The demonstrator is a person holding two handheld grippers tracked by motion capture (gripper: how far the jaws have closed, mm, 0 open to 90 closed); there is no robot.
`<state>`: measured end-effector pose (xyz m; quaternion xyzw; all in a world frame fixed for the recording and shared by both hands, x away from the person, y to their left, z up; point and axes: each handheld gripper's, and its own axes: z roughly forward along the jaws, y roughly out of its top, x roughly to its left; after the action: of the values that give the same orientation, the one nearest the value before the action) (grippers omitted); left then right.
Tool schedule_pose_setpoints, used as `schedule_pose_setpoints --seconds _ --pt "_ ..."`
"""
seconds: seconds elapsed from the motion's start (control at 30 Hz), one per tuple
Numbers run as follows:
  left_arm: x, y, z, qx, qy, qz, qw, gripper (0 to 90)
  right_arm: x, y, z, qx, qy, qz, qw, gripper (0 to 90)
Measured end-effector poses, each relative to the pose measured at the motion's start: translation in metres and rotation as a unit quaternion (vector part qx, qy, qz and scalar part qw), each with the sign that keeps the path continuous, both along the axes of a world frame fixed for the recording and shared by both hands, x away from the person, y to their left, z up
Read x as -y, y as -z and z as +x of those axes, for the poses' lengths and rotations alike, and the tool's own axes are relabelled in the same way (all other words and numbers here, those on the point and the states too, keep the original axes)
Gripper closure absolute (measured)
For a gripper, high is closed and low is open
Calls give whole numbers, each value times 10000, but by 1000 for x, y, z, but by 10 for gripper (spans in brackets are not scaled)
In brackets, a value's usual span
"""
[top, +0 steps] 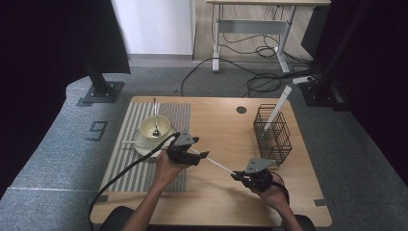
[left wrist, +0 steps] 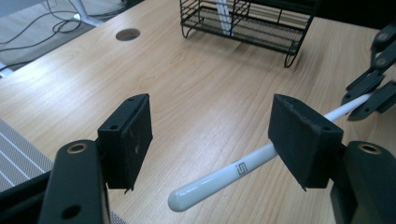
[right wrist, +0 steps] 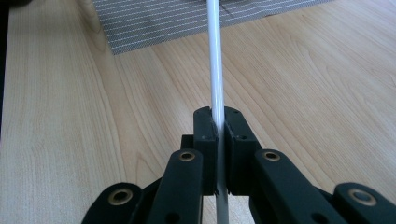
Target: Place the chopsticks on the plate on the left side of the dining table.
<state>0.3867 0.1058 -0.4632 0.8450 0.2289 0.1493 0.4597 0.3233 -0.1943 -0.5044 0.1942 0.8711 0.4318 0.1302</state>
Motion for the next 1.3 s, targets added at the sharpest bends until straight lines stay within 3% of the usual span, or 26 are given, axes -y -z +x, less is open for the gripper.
schedule_pose_setpoints --seconds 0.2,0.33,0.67,0.77,0.87,1.07,1.3 --pt "-3 10 1 -64 -70 74 9999 305 1 -2 -1 31 -19 3 10000 845" --pt "-4 18 0 -55 -102 308 9995 304 5 -6 0 18 19 202 9998 848" --pt "-8 19 -1 -129 -7 133 9998 309 3 -4 0 -51 1 4 10000 850" --pt "-11 19 -3 -188 187 22 9996 303 3 -4 0 -50 -8 16 10000 851" --pt "-10 21 -4 -480 650 -83 9967 225 4 -4 1 -65 -8 5 10000 851" --pt "1 36 -8 -543 1005 543 9920 161 4 -6 0 -87 -56 70 9999 851" --pt "6 45 -8 -336 1126 947 9885 260 1 -11 -4 -123 -224 143 9996 851"
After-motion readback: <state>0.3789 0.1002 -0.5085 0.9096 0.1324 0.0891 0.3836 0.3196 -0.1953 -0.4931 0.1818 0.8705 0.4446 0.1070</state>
